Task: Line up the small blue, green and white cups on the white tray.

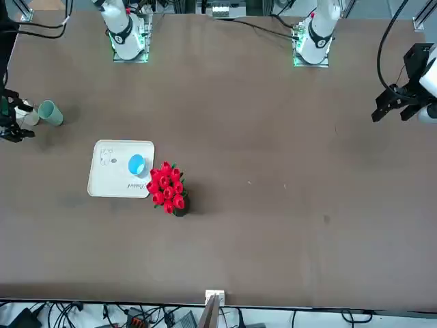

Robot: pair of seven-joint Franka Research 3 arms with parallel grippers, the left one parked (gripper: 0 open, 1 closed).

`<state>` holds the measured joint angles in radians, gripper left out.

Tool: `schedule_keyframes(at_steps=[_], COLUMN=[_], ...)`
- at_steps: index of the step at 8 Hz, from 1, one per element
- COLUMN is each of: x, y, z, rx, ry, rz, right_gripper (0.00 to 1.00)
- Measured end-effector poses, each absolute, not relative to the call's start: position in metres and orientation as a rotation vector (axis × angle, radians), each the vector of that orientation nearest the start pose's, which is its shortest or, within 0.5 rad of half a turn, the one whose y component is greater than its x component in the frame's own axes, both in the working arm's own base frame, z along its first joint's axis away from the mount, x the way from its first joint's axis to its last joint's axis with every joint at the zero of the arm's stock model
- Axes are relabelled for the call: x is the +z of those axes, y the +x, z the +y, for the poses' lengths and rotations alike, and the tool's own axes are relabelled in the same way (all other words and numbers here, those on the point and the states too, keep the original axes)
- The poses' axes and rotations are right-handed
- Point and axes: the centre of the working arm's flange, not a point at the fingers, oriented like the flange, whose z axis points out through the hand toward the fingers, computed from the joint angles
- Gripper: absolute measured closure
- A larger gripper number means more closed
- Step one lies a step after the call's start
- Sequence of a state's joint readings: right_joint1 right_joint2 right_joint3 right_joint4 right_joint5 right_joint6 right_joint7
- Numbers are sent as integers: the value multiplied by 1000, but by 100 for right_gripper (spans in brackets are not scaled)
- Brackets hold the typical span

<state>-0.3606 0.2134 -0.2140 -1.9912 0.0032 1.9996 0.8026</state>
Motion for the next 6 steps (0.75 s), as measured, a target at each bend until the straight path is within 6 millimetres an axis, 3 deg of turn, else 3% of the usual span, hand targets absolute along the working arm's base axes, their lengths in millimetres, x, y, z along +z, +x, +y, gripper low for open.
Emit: schedule_keyframes(at_steps=[3, 6], x=[291, 273], y=[443, 415], z=[-321, -339], rx=[213, 188], ry=[-2436, -2420], rz=[2052, 2063], right_gripper=[0, 0])
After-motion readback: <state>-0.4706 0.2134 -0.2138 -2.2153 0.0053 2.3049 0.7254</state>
